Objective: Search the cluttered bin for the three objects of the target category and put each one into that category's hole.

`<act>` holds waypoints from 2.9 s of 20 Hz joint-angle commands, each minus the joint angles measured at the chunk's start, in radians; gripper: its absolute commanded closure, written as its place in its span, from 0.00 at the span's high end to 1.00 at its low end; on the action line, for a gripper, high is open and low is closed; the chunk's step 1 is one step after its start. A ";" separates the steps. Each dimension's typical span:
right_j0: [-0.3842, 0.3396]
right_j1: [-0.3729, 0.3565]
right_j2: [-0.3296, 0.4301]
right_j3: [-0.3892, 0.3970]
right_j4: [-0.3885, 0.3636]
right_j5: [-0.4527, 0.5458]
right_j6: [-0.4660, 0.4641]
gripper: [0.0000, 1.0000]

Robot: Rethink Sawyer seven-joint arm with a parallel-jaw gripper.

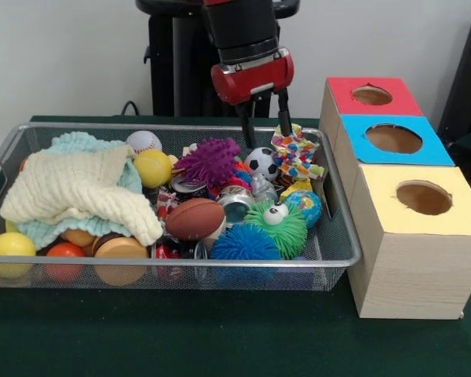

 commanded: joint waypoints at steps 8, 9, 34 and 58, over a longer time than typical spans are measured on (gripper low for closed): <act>0.077 0.101 -0.065 -0.024 0.015 -0.121 0.329 1.00; 0.083 0.096 -0.074 -0.028 0.011 -0.119 0.324 1.00; 0.232 0.066 -0.263 -0.185 -0.092 -0.019 0.171 1.00; 0.247 0.177 -0.304 -0.223 -0.153 -0.199 0.281 1.00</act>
